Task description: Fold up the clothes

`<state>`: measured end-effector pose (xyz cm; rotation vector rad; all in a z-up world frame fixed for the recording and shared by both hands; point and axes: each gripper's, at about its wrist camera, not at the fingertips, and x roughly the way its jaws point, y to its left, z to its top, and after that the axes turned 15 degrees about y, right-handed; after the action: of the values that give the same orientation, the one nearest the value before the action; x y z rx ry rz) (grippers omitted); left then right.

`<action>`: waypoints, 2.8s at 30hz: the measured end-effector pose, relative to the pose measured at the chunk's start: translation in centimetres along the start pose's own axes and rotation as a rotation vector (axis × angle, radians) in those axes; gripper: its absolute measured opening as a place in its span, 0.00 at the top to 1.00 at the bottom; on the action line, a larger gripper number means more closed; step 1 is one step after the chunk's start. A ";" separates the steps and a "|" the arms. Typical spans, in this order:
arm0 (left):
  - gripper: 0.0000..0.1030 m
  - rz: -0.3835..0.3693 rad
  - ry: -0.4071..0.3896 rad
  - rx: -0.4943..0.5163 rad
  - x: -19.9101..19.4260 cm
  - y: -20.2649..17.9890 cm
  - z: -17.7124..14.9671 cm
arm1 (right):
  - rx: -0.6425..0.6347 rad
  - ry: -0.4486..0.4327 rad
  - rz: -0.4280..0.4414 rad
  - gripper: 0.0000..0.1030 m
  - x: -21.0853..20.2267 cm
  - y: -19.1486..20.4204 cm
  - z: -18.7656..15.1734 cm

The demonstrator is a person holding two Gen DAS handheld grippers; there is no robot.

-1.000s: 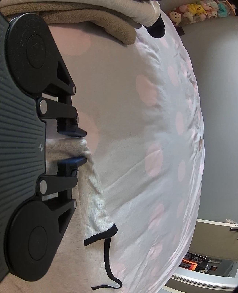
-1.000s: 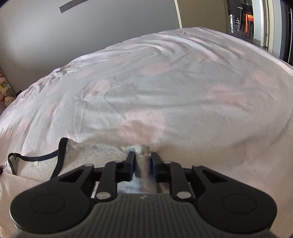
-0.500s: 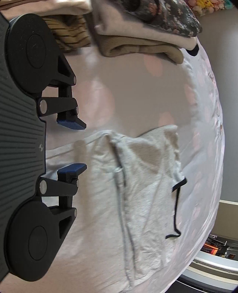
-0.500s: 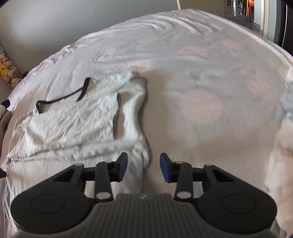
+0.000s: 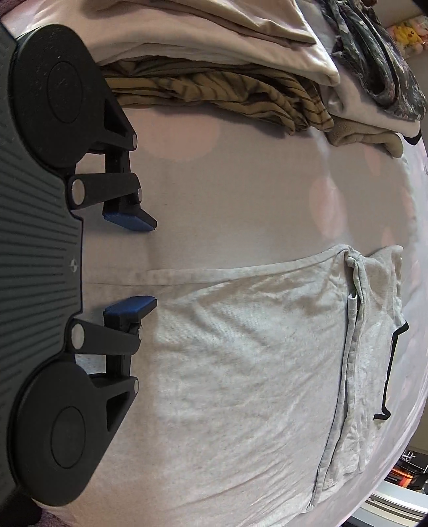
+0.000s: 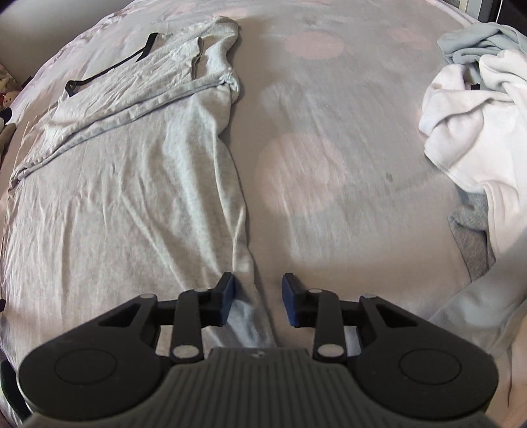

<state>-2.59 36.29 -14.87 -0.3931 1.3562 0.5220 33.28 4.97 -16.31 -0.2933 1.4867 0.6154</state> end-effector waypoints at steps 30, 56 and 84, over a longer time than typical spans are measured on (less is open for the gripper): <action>0.97 -0.160 -0.128 -0.136 -2.4 2.2 -7.5 | -0.112 0.052 -0.057 0.95 -2.3 1.9 -5.9; 0.81 -0.025 -0.220 -0.159 -0.9 2.4 -4.8 | 0.170 -0.119 0.126 0.59 -2.0 -1.7 -3.2; 0.61 0.062 -0.425 -0.039 -6.1 -0.1 -7.6 | 0.078 -0.621 0.268 0.24 -10.1 0.0 -9.4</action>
<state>-9.51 31.28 -10.26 -0.2537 0.9510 0.6440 25.77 -2.17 -7.21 0.1571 0.9483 0.7748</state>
